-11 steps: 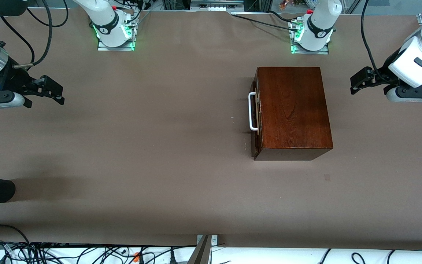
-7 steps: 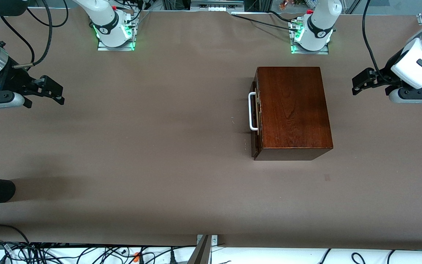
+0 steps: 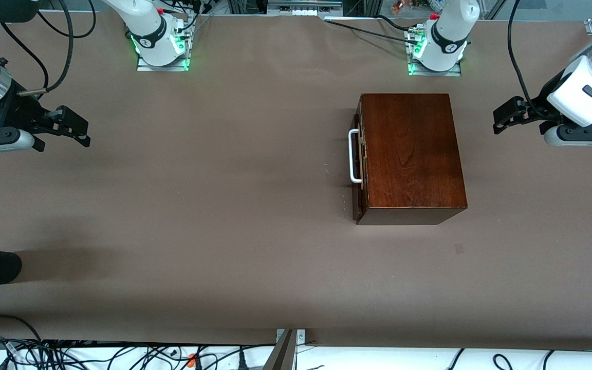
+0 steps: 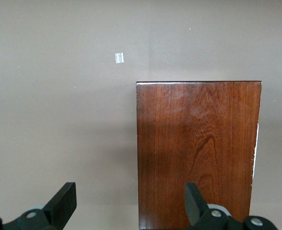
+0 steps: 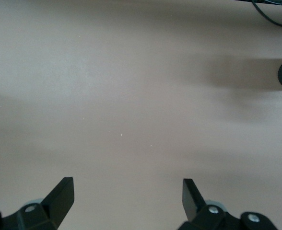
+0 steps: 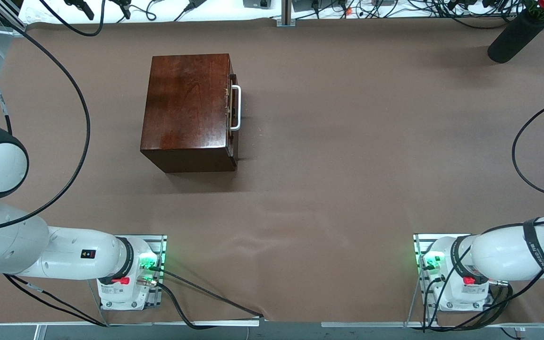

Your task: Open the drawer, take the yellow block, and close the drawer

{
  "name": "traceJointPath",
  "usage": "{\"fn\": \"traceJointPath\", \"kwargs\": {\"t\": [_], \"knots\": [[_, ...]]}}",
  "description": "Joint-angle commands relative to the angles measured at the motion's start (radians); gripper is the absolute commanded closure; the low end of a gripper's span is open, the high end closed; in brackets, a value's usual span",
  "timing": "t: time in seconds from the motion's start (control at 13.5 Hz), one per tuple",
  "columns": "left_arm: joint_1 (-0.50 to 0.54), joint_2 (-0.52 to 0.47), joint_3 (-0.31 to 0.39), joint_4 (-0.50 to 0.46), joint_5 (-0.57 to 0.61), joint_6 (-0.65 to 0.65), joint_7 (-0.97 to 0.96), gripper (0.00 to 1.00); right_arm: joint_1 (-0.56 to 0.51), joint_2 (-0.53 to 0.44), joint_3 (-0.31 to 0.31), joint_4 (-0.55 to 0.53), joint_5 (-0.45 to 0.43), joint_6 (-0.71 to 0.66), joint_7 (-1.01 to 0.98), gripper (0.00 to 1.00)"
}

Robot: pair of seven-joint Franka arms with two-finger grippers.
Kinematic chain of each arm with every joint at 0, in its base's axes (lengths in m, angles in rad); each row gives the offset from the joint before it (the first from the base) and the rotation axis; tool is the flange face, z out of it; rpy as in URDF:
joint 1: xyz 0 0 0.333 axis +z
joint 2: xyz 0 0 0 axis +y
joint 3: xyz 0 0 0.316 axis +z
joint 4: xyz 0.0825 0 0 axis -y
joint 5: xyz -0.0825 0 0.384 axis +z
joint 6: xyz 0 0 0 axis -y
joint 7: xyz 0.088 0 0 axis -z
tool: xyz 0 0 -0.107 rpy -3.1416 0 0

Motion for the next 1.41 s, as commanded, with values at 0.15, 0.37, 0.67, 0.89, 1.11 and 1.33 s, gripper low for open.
{"fn": "traceJointPath", "kwargs": {"t": [0.15, 0.37, 0.67, 0.89, 1.11, 1.33], "knots": [[0.005, 0.014, 0.0, 0.03, -0.01, -0.021, 0.012, 0.0, -0.005, 0.004, 0.001, 0.017, 0.018, -0.002, 0.003, 0.0], [-0.007, 0.017, -0.006, 0.025, -0.01, -0.036, 0.012, 0.0, -0.005, 0.004, 0.001, 0.017, 0.018, -0.002, 0.003, 0.0], [-0.058, 0.056, -0.036, 0.022, -0.028, -0.053, 0.017, 0.0, -0.005, 0.004, 0.001, 0.017, 0.018, -0.002, 0.003, 0.0], [-0.188, 0.102, -0.056, 0.03, -0.024, -0.047, -0.002, 0.0, -0.005, 0.004, 0.001, 0.017, 0.018, -0.003, 0.003, 0.0], [-0.32, 0.2, -0.056, 0.045, -0.022, -0.013, -0.06, 0.0, -0.003, 0.004, 0.001, 0.017, 0.02, 0.001, 0.003, 0.0], [-0.416, 0.284, -0.057, 0.064, -0.021, 0.113, -0.207, 0.0, -0.005, 0.004, 0.001, 0.017, 0.021, 0.001, 0.003, 0.0]]}}
